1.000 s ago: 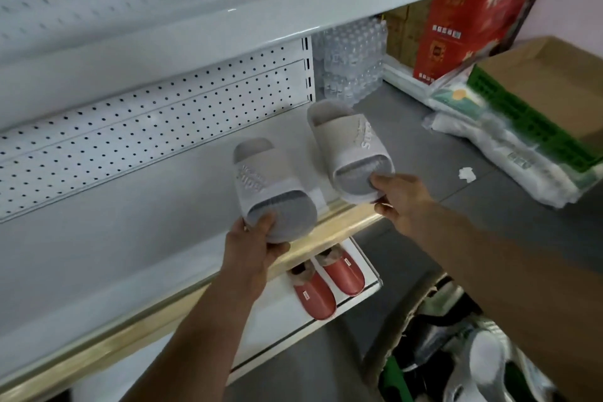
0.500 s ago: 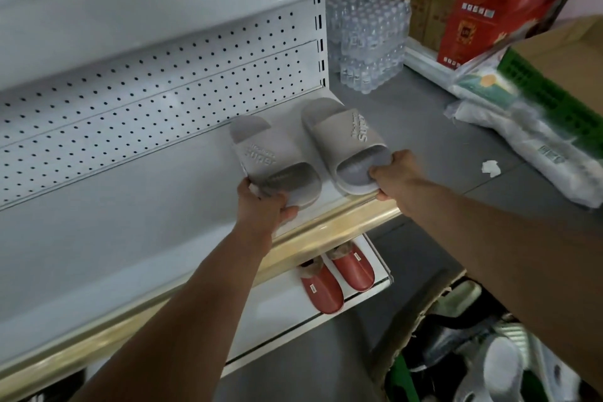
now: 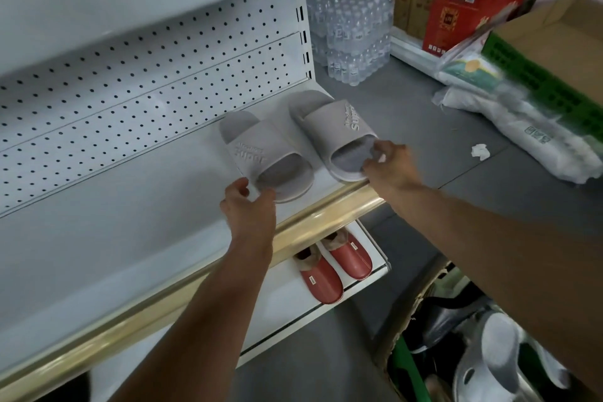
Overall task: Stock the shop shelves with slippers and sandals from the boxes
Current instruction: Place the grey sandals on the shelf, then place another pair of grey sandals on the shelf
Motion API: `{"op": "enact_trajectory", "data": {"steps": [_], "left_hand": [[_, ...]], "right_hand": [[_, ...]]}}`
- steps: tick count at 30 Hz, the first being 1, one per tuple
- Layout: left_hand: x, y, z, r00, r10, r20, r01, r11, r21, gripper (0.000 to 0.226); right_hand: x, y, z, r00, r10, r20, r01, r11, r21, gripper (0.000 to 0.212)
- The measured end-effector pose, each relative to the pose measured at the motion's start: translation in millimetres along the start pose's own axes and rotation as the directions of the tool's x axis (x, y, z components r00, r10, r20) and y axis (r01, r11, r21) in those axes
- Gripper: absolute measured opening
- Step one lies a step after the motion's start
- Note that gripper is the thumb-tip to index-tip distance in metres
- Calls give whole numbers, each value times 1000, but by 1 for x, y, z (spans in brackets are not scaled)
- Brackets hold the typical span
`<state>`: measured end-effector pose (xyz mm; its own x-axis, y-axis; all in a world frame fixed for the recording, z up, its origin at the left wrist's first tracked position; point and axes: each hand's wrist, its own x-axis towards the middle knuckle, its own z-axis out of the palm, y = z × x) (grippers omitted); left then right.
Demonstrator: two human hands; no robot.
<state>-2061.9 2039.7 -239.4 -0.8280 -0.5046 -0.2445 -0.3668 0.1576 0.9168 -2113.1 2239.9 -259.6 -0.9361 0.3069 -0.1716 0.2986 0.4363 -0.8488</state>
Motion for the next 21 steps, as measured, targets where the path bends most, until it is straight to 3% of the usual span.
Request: {"op": "enact_trajectory", "data": {"steps": [5, 8, 12, 15, 18, 21], "left_hand": [[-53, -6, 0, 988, 50, 148, -34, 994, -106, 28], [-75, -11, 5, 963, 43, 266, -20, 996, -87, 18], [-97, -18, 18, 897, -21, 442, 81, 990, -118, 20], [-108, -30, 32, 871, -66, 487, 120, 990, -80, 17], [-124, -62, 52, 843, -121, 524, 137, 990, 7, 15], [-148, -104, 75, 768, -224, 600, 184, 975, 128, 16]], "right_hand": [[-30, 12, -7, 999, -5, -44, 16, 970, 241, 39], [-56, 22, -18, 998, 22, -52, -1, 923, 384, 25], [-92, 55, -30, 997, 71, 31, -77, 922, 379, 23], [-110, 85, -37, 988, 124, 92, -149, 915, 374, 26], [-125, 125, -57, 964, 239, 118, -266, 861, 434, 24], [-139, 179, -89, 895, 441, 56, -403, 750, 524, 20]]}}
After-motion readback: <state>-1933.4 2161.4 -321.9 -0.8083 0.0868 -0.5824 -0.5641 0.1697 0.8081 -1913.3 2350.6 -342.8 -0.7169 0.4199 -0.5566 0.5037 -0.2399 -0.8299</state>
